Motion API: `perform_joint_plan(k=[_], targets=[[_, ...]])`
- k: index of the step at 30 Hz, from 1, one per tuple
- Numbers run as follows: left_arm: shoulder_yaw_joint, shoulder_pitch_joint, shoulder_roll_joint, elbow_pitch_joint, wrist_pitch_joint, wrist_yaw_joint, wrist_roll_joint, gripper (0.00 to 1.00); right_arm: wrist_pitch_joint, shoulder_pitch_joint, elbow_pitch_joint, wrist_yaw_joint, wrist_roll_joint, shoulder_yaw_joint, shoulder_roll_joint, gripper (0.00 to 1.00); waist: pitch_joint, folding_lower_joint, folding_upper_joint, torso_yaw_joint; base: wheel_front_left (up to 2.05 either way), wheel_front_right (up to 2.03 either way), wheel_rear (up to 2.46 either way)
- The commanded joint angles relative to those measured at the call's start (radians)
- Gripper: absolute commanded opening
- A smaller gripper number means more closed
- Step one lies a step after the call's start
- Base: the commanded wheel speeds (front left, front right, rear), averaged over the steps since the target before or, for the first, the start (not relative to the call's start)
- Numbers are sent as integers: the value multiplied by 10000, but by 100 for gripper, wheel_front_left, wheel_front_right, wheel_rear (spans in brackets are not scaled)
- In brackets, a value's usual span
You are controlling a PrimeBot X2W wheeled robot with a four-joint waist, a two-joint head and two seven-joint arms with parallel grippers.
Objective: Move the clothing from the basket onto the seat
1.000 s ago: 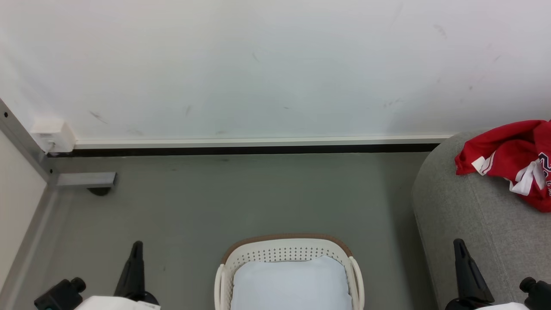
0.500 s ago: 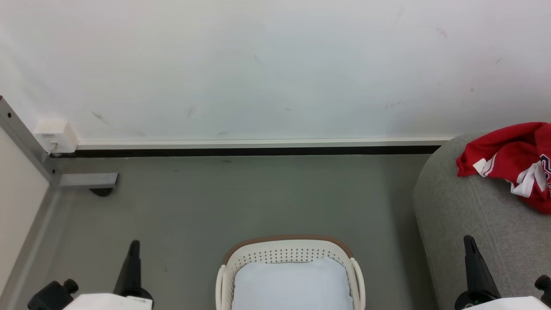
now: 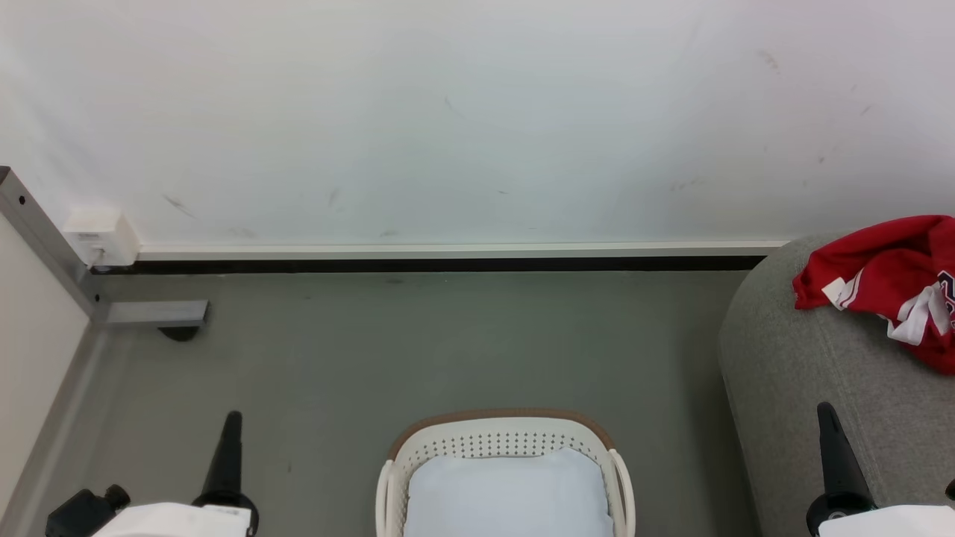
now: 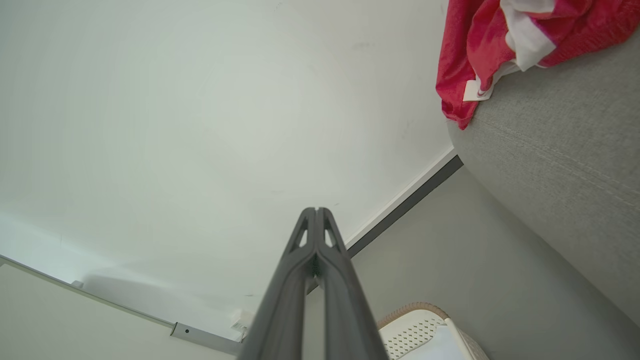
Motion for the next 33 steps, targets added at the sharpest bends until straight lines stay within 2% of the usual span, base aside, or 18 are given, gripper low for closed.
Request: perform_joint_plan(k=[1, 33], targets=[[82, -209, 13, -119, 70, 27, -306, 0, 61, -184, -56, -11, 332, -63, -125, 0, -6, 0, 0, 6, 0, 0, 0], [327, -307, -100, -172, 868, 89, -3087, 0, 557, -430, 109, -17, 3555, -198, -416, 0, -124, 0, 0, 116, 0, 0, 0]])
